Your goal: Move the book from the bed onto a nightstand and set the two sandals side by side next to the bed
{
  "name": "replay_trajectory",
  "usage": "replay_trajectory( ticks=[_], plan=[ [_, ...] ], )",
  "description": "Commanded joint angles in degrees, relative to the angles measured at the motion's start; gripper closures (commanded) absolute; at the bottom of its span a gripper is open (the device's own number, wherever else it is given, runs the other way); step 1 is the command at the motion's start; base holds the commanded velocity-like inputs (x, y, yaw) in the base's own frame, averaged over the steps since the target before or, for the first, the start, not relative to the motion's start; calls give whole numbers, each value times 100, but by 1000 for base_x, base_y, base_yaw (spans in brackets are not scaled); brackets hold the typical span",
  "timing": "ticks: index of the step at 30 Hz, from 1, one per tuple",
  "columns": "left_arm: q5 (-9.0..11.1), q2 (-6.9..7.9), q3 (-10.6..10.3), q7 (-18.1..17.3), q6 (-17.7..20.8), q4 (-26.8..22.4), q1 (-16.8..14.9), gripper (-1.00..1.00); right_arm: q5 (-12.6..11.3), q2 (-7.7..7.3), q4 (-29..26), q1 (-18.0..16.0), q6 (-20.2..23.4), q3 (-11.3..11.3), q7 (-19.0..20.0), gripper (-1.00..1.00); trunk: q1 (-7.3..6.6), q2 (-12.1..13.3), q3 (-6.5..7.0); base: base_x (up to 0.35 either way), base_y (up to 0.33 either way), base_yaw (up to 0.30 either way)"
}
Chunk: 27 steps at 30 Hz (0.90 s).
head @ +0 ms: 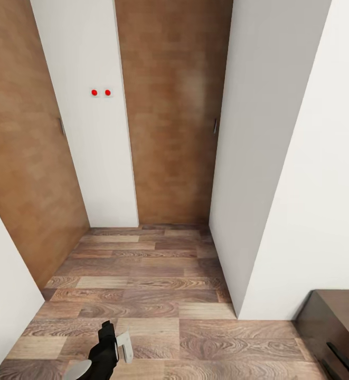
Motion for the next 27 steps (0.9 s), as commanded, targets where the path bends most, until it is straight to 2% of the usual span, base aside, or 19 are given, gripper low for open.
replay_trajectory(
  ticks=[1,9,27],
  plan=[
    [-61,1,-12,-51,18,-11,-2,-100,-40,-1,44,-1,-6,2,3,-100,22,-44,-24,0,0,0],
    [-60,3,-11,-51,23,-11,-2,-100,-37,0,290,-2,-189,8,38,-100,198,-365,-167,0,0,0],
    [-52,-5,-10,-51,24,-11,-2,-100,-37,0,415,-1,-202,9,54,-100,593,-1087,-490,0,0,0]
  ],
)
